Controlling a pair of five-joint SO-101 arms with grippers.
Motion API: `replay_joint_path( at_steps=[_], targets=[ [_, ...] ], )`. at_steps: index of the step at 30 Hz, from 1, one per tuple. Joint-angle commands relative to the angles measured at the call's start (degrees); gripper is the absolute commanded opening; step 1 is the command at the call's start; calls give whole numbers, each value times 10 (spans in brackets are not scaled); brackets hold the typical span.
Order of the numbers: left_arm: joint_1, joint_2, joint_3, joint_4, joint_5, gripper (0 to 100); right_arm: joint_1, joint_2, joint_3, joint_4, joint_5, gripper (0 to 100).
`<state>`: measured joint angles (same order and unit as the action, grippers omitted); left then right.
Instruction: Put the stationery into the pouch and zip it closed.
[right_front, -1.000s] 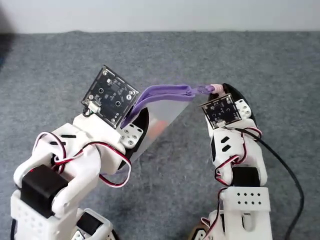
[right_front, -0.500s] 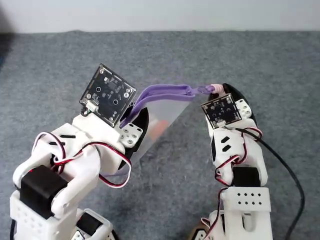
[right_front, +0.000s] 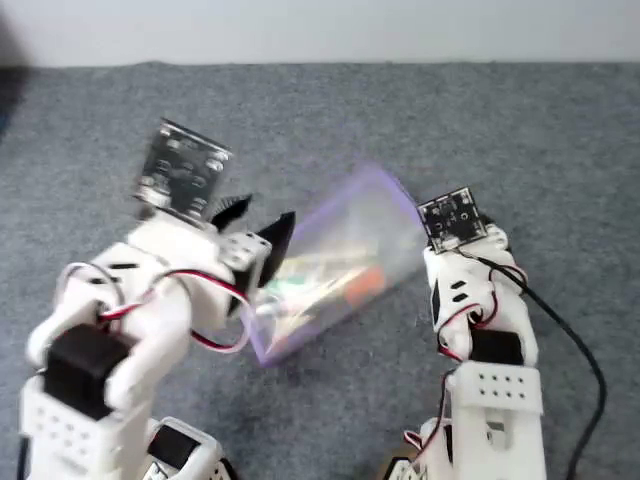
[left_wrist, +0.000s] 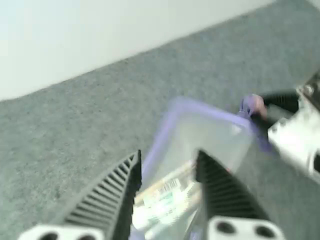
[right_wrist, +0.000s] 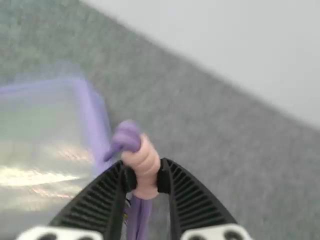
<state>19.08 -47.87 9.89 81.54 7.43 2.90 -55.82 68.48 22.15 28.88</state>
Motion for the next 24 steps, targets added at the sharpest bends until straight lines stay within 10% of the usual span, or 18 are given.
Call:
replay_joint_path(
  at_steps=[1,16,24],
  targets=[
    [-28,-9,-12,-25,18,271,-4,-4,-14,0,-1,7],
    [-127,-9,-19,25,13,192,-13,0,14,0,-5,16],
    [-171,-9,-18,85,14,191,-22,1,-55,147,-185,196]
  ],
)
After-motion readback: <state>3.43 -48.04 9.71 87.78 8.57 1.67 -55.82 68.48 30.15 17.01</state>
